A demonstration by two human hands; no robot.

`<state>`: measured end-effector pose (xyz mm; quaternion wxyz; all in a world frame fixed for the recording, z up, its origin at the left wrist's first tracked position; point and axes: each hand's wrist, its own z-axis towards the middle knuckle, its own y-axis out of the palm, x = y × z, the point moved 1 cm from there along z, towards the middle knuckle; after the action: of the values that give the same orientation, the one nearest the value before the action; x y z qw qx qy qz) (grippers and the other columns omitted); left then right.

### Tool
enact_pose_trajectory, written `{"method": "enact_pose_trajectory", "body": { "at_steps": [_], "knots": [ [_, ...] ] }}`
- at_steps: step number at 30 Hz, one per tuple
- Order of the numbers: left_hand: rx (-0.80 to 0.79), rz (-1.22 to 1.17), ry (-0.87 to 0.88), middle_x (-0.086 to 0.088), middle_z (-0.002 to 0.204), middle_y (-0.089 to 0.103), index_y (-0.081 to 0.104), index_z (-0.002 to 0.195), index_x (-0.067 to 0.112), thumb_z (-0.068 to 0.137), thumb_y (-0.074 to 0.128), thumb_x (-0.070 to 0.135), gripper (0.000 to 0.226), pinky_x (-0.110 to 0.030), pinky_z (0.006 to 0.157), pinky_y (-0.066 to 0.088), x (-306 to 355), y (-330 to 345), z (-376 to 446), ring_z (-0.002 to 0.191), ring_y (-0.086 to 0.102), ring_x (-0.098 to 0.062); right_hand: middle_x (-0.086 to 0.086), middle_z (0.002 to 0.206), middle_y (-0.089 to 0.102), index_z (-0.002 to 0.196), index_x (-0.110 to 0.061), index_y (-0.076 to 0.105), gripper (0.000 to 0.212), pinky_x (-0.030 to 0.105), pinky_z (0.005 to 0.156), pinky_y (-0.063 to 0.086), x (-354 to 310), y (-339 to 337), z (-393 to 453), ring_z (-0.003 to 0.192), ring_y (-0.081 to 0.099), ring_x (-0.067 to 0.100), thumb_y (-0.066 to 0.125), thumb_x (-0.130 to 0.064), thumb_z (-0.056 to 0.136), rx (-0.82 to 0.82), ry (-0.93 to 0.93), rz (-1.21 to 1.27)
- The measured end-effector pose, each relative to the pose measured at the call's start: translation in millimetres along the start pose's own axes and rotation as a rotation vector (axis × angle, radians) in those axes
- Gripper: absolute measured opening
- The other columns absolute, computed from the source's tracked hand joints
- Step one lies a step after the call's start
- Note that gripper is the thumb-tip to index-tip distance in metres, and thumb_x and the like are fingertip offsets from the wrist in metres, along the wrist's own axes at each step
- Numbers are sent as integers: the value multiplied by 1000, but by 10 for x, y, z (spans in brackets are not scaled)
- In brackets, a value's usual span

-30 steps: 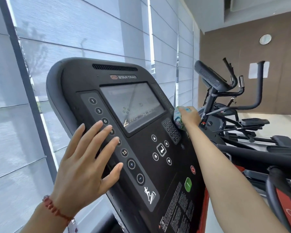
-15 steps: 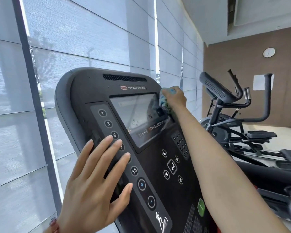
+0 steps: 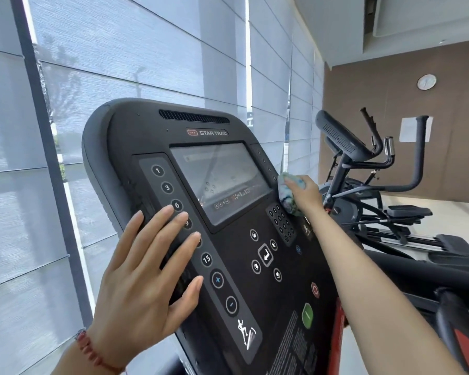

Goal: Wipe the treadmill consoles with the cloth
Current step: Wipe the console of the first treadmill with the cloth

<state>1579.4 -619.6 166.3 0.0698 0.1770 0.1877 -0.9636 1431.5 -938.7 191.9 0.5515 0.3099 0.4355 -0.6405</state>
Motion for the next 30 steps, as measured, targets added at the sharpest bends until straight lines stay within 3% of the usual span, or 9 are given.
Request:
{"method": "enact_pose_trajectory", "body": {
  "at_steps": [3, 6, 9, 16, 21, 25, 30],
  "knots": [
    [10, 0, -5, -22, 125, 55, 68, 105, -1, 94, 36, 34, 49, -53, 108, 24, 5, 11, -7, 126, 40, -35, 11, 109, 58, 115, -10, 56, 40, 27, 81, 33, 332, -188, -219, 95, 50, 23, 55, -40, 89, 10, 70, -23],
    [12, 3, -9, -23, 123, 56, 68, 105, -1, 94, 36, 33, 48, -55, 107, 25, 15, 15, -10, 126, 40, -36, 15, 117, 58, 118, -9, 55, 40, 27, 81, 33, 536, -298, -412, 107, 52, 29, 55, -37, 90, 19, 120, -36],
    [7, 15, -8, -23, 122, 56, 68, 106, -1, 95, 35, 34, 49, -56, 107, 25, 26, 12, -9, 126, 40, -36, 17, 123, 57, 121, -10, 54, 43, 34, 92, 38, 539, -301, -539, 115, 50, 33, 56, -38, 89, 27, 145, -38],
    [-29, 60, -29, -22, 124, 55, 66, 108, -1, 94, 37, 32, 46, -52, 110, 21, 67, -26, -18, 129, 36, -34, 4, 100, 53, 116, -14, 56, 34, 26, 83, 38, 333, -245, -975, 96, 51, 22, 59, -33, 88, -35, 69, 36],
    [-81, 84, -104, -21, 131, 51, 62, 114, -1, 95, 38, 30, 43, -52, 109, 25, 170, -82, -58, 131, 35, -34, 3, 100, 64, 102, -31, 57, 22, 37, 89, 50, 173, -180, -1351, 95, 61, 23, 62, -41, 83, -87, -25, 39],
    [-134, 74, -145, -20, 136, 46, 59, 120, 2, 92, 42, 32, 44, -51, 108, 27, 288, -159, -107, 132, 35, -34, -2, 96, 61, 109, -23, 59, 28, 32, 87, 48, 2, -228, -1667, 92, 59, 18, 63, -35, 84, -146, -113, 2],
    [-188, 42, -186, -18, 138, 45, 58, 122, 3, 89, 42, 34, 48, -48, 108, 27, 431, -305, -187, 132, 35, -33, -3, 94, 63, 102, -26, 59, 22, 28, 80, 49, -89, -300, -1982, 90, 61, 16, 66, -34, 82, -194, -149, 50]
  ]
}}
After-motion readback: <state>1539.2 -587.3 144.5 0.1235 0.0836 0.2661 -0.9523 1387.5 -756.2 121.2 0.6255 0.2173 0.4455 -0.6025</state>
